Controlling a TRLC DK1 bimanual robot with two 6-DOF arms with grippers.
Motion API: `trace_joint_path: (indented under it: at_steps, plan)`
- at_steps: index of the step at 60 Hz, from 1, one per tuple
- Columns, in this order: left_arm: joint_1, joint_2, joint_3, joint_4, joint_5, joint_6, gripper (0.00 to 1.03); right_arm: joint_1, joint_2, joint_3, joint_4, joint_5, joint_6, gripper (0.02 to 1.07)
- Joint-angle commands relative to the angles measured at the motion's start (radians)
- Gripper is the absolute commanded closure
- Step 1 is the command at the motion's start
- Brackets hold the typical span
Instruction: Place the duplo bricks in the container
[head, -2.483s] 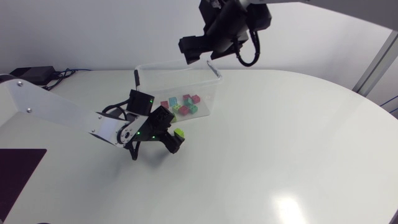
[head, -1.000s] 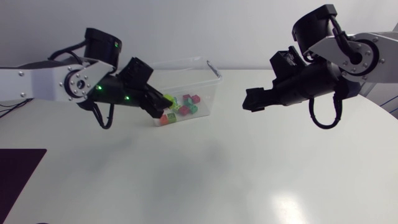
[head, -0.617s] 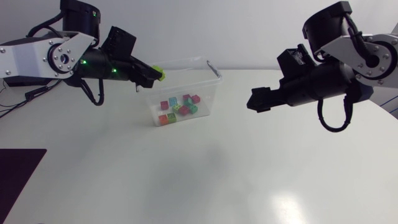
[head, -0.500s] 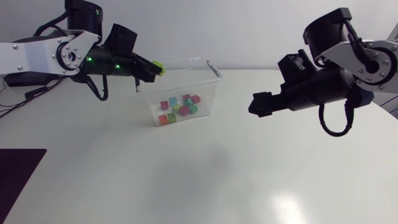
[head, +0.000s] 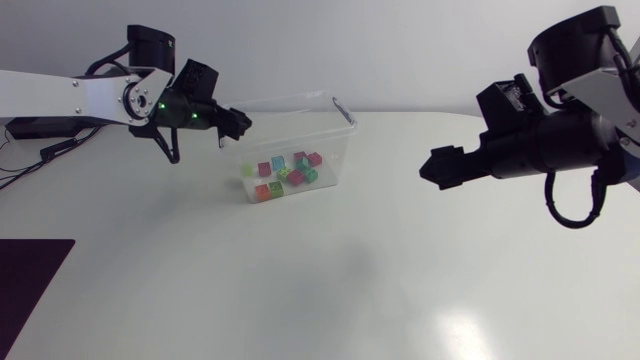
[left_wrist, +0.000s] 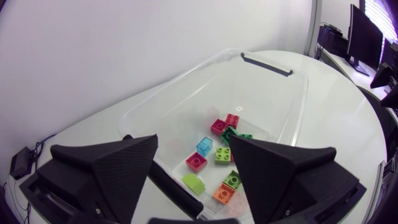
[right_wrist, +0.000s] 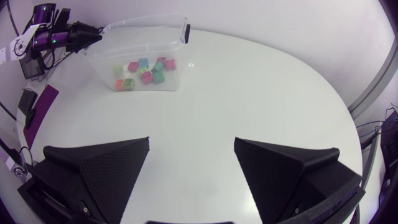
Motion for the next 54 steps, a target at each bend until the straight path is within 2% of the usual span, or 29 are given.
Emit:
trace_joint_path:
  at_steps: [1,21,30,54]
  plan:
    - [0.004,-0.079,-0.018,-0.005,-0.021,-0.019,0.04,-0.012,-0.033,-0.034,-0.008,0.015,-0.028,0.08]
    - [-0.007,-0.407,-0.187,-0.023,-0.158,-0.017,0.04,-0.032,-0.198,-0.109,-0.006,0.119,-0.068,0.07]
    - [0.005,-0.545,-0.288,-0.02,-0.213,-0.014,0.04,-0.099,-0.265,-0.154,0.014,0.119,-0.1,0.07]
    - [0.1,-0.898,-0.59,0.032,-0.239,-0.005,0.04,-0.241,-0.435,-0.322,0.146,0.124,-0.172,0.07]
